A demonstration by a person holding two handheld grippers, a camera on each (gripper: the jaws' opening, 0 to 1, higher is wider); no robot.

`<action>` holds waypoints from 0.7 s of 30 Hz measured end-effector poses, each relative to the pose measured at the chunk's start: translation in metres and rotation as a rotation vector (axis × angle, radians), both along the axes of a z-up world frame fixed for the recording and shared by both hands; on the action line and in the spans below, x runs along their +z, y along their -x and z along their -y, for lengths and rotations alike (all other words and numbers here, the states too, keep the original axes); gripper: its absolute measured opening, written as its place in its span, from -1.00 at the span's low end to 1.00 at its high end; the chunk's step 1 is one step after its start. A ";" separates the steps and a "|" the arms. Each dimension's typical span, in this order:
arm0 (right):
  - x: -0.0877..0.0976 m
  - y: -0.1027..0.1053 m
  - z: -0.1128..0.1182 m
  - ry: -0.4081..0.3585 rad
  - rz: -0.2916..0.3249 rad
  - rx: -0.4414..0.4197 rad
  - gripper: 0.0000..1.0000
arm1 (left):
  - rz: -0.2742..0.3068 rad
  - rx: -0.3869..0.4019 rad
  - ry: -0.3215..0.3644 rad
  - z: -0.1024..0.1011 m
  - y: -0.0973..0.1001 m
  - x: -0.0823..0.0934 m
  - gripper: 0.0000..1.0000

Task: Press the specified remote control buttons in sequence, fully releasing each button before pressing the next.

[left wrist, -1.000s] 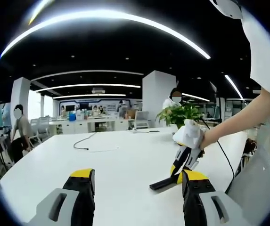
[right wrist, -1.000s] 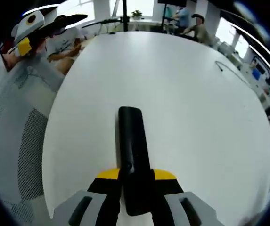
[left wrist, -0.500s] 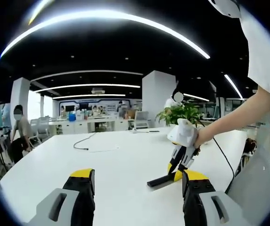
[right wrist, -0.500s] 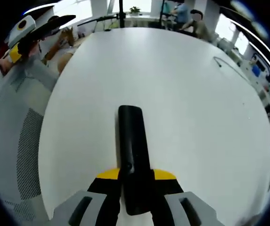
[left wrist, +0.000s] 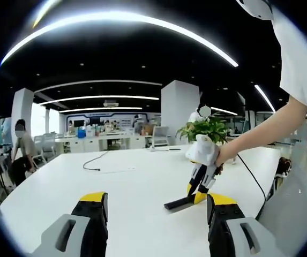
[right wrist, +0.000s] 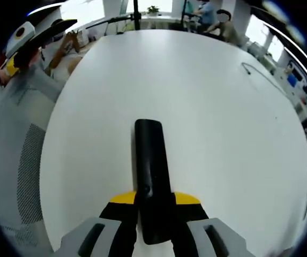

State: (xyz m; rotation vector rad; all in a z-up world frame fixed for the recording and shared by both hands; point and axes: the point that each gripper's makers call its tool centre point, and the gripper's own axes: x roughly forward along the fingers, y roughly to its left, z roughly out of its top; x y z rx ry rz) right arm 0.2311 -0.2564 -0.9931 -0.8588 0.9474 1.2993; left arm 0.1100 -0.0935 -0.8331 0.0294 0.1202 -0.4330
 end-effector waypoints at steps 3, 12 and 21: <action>0.000 -0.003 0.000 0.002 0.000 -0.003 -0.59 | 0.001 -0.001 -0.001 0.000 0.000 0.000 0.56; 0.000 -0.013 0.001 0.004 -0.004 -0.020 -0.59 | 0.001 -0.004 0.002 0.001 0.000 0.000 0.56; 0.000 -0.019 0.000 0.006 -0.004 -0.027 -0.59 | 0.005 0.000 -0.004 0.000 -0.001 0.000 0.56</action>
